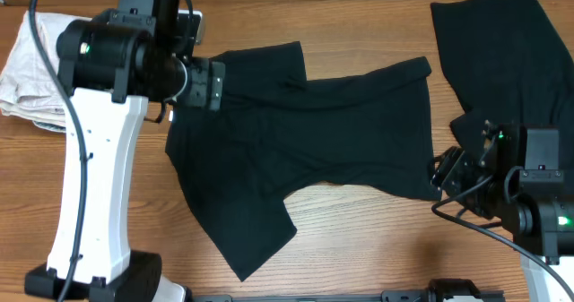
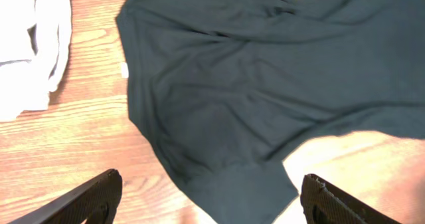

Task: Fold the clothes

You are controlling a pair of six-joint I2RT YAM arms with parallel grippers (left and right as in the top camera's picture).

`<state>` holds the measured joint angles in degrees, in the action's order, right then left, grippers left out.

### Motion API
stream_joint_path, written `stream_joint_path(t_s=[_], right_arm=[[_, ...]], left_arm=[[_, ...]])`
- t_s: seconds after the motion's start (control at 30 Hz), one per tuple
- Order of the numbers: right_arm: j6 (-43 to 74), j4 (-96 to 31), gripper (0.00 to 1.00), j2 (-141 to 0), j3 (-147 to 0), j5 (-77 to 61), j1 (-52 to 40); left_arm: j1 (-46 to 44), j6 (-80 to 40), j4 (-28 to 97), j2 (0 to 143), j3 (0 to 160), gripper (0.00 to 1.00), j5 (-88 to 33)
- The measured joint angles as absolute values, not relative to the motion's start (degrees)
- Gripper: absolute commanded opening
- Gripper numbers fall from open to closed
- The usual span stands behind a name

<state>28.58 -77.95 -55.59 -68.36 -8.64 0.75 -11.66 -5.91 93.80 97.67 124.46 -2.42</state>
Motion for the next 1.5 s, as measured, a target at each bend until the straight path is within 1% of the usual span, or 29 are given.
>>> stream_joint_path(t_s=[0.07,0.1,0.13,0.2,0.3,0.47,0.6,0.77,0.83,0.97,1.13,1.33,1.5], right_arm=[[29.2,-79.0,0.63,-55.8,-68.3,-7.9,0.8],[29.6,-79.1,0.67,-56.0,-68.3,-7.3,0.8],[29.9,-78.9,0.74,-56.2,-68.3,-7.0,0.9],[29.9,-78.1,0.86,-56.5,-68.3,-6.6,1.2],[30.3,-76.1,0.90,-57.2,-68.3,-5.7,2.0],[30.4,-73.3,0.90,-60.1,-68.2,-4.9,3.0],[30.2,-71.9,0.90,-63.7,-68.2,-4.7,3.0],[30.2,-70.9,0.90,-68.3,-68.2,-4.4,3.0],[30.0,-70.0,0.90,-69.9,-68.2,-4.4,3.0],[30.0,-68.9,0.90,-72.1,-68.2,-4.4,3.0],[30.0,-68.1,0.90,-73.6,-68.2,-4.4,3.0],[30.0,-67.6,0.91,-73.6,-68.2,-4.4,3.0],[30.0,-67.5,0.91,-73.6,-68.2,-4.4,3.0]], left_arm=[[-13.0,-6.3,94.3,96.8,123.9,0.88,-2.9],[-14.0,-6.5,94.5,96.5,122.9,0.88,-3.2],[-15.1,-6.7,94.7,96.3,121.5,0.88,-3.4],[-17.4,-7.4,94.3,96.2,117.0,0.87,-3.8],[-20.7,-8.7,91.1,96.2,107.0,0.87,-4.2],[-25.9,-11.8,79.7,96.2,87.0,0.86,-4.4],[-30.1,-16.8,71.8,95.1,71.6,0.86,-4.3],[-33.5,-24.6,65.3,89.1,56.0,0.85,-4.5],[-34.5,-28.0,62.7,86.9,51.0,0.83,-4.6],[-35.0,-32.9,57.4,86.2,43.7,0.80,-5.8],[-35.0,-35.9,52.6,86.1,37.7,0.77,-8.5],[-34.9,-37.4,52.1,84.8,36.7,0.75,-9.4],[-35.0,-36.5,53.8,84.9,35.7,0.76,-14.2]])
